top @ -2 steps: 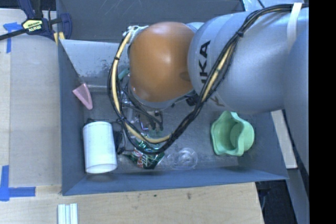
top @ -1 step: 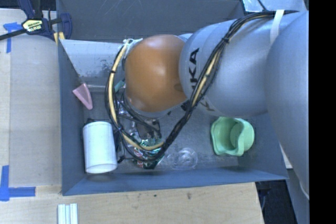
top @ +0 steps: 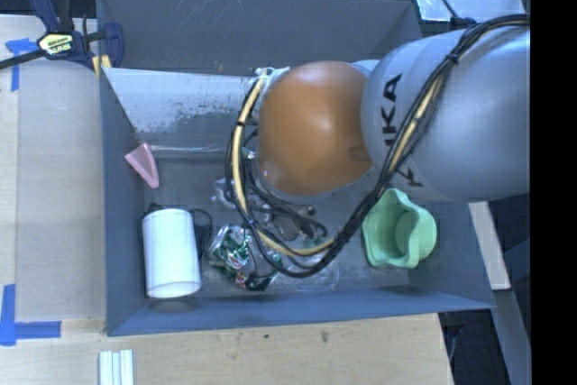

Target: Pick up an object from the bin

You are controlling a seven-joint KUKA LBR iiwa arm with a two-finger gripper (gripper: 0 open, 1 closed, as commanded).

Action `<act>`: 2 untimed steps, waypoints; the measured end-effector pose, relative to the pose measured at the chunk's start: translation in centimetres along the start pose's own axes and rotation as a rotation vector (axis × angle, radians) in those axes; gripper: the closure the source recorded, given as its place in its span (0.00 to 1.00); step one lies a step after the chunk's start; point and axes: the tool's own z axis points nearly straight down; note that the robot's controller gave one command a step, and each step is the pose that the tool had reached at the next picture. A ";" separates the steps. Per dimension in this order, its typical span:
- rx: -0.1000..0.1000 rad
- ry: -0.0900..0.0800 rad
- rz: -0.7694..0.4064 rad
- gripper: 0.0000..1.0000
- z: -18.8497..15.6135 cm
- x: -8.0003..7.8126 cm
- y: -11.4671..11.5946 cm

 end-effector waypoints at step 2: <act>0.000 0.000 -0.173 0.00 3.3 -0.2 -0.9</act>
Offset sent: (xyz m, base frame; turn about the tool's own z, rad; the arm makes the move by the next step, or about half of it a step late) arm 0.0100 -0.0221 -0.0281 -0.2692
